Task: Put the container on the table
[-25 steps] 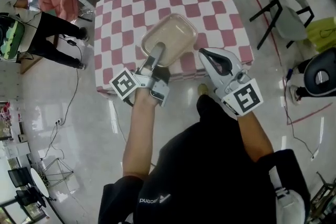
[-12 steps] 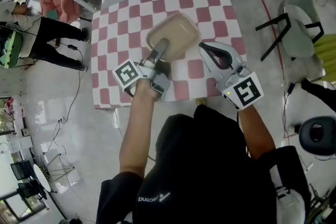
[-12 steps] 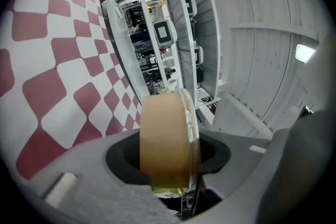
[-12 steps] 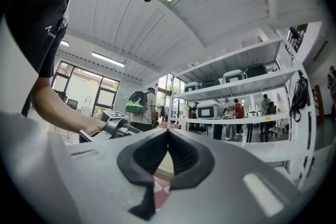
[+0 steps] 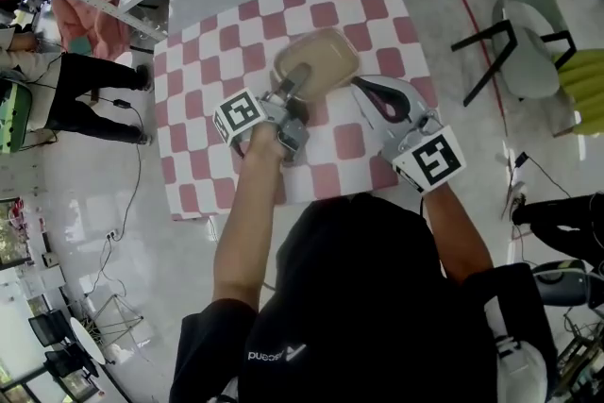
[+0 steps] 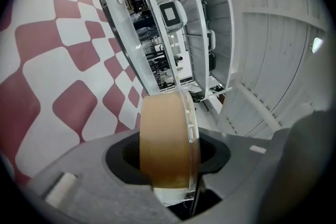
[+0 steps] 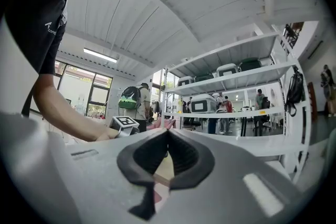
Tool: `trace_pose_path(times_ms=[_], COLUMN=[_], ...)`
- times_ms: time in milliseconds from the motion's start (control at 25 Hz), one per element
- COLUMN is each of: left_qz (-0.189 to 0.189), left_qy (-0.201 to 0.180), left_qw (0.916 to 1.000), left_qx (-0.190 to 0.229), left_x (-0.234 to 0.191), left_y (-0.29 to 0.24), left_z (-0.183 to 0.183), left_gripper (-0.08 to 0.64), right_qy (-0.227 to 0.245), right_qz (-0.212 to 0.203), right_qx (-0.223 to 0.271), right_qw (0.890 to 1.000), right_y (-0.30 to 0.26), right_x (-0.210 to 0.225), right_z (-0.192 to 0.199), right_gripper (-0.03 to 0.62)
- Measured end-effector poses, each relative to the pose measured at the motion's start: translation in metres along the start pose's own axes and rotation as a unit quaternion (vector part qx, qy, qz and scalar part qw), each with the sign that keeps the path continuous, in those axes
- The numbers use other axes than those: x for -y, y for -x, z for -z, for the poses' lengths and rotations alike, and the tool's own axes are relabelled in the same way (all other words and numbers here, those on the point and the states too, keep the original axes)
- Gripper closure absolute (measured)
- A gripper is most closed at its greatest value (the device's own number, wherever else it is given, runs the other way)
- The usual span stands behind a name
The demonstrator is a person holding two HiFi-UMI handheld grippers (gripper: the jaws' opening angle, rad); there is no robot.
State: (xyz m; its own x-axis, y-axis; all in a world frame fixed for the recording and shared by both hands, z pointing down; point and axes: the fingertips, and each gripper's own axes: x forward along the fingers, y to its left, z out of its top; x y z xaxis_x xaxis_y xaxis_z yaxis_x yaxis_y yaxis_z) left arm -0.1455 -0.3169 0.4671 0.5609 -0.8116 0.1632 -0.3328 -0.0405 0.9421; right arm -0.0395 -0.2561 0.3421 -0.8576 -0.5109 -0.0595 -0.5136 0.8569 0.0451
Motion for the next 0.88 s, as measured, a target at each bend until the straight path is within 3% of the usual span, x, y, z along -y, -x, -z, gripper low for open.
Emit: trace_pose_path(times_ms=[280, 560, 720, 880], left_qz=[-0.032, -0.040, -0.058, -0.097], left_qy=[-0.010, -0.014, -0.012, -0.065], left_qw=[0.9980, 0.9942, 0.9925, 0.9865], left_qx=[-0.053, -0.099, -0.107, -0.115], left_x=[-0.041, -0.060, -0.068, -0.074], left_y=[-0.041, -0.067, -0.074, -0.076], left_z=[-0.008, -0.009, -0.011, -0.013], left_gripper=[0.362, 0.360, 0.355, 0.283], right_qy=[0.003, 0.000, -0.004, -0.009], right_qz=[0.029, 0.047, 0.053, 0.054], right_qx=[-0.027, -0.039, -0.042, -0.045], right_qw=[0.999, 0.998, 0.998, 0.997], right_y=[-0.013, -0.019, -0.024, -0.030], right_x=[0.020, 0.037, 0.045, 0.047], right_z=[0.024, 0.035, 0.039, 0.045], right_gripper=[0.589, 0.589, 0.589, 0.589])
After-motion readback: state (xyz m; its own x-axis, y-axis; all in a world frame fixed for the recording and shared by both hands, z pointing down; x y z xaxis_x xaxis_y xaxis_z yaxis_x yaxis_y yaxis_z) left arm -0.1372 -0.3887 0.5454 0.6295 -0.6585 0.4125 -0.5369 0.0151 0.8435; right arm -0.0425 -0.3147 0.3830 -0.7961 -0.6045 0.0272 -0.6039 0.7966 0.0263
